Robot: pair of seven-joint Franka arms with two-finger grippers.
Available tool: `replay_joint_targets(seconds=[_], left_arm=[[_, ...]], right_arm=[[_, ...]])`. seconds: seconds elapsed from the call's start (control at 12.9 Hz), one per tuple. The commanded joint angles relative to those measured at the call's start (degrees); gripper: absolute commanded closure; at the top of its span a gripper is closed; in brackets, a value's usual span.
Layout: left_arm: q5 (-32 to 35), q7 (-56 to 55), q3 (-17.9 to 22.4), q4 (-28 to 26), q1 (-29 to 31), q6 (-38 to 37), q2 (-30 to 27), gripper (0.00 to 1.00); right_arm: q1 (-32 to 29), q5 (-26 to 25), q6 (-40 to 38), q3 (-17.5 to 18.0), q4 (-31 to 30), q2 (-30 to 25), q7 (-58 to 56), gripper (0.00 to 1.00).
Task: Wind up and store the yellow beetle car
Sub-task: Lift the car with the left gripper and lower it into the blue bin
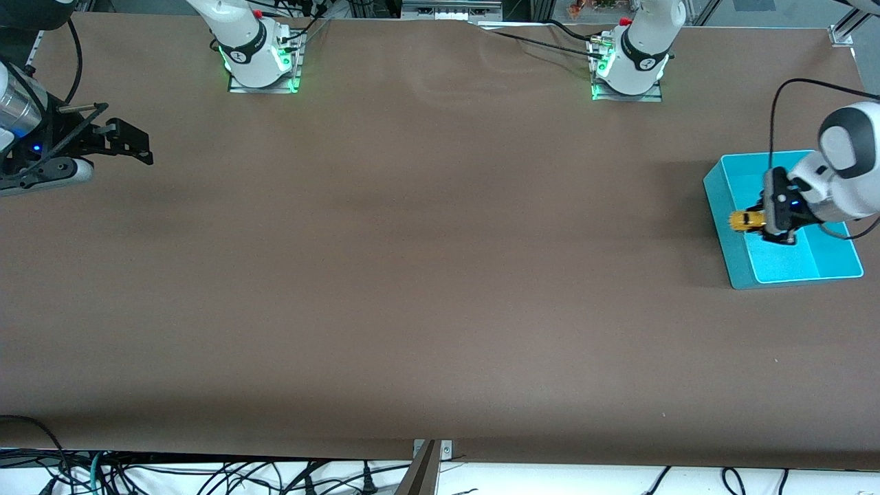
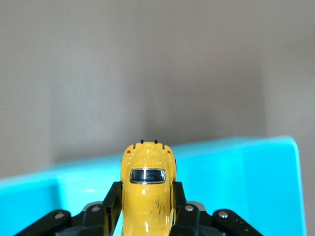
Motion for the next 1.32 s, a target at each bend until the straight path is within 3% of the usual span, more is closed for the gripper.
replay_joint_targets(seconds=[0.0, 0.47, 0.86, 0.93, 1.01, 1.09, 1.17, 1.24], left_arm=[[-0.8, 5.1, 0.7, 0.9, 5.0, -0.3, 0.7, 0.95], [-1.3, 4.8, 1.4, 0.3, 6.6, 11.4, 10.5, 0.87], [-1.5, 4.4, 1.4, 0.3, 6.4, 16.5, 15.1, 0.84], [-1.7, 4.4, 1.4, 0.3, 6.2, 16.7, 15.3, 0.77], [-2.7, 4.5, 1.3, 0.3, 6.2, 16.6, 15.0, 0.58], [-3.0, 4.6, 1.3, 0.5, 6.2, 16.1, 14.5, 0.21], [-3.0, 4.6, 1.2, 0.8, 6.2, 15.3, 13.6, 0.00], [-3.0, 4.6, 1.1, 0.9, 6.2, 13.4, 12.2, 0.00]], right_arm=[[-0.1, 0.0, -1.0, -0.2, 1.3, 0.7, -0.7, 0.00], [-0.1, 0.1, -1.2, -0.2, 1.3, 0.7, -0.6, 0.00], [-0.2, 0.1, -1.2, -0.2, 1.3, 0.7, -0.7, 0.00], [-0.2, 0.1, -1.2, -0.2, 1.3, 0.7, -0.7, 0.00], [-0.2, 0.1, -1.2, -0.2, 1.3, 0.7, -0.6, 0.00], [-0.2, 0.1, -1.2, -0.2, 1.3, 0.7, -0.7, 0.00], [-0.2, 0.1, -1.2, -0.3, 1.3, 0.7, -0.6, 0.00], [-0.2, 0.1, -1.2, -0.2, 1.3, 0.7, -0.7, 0.00]])
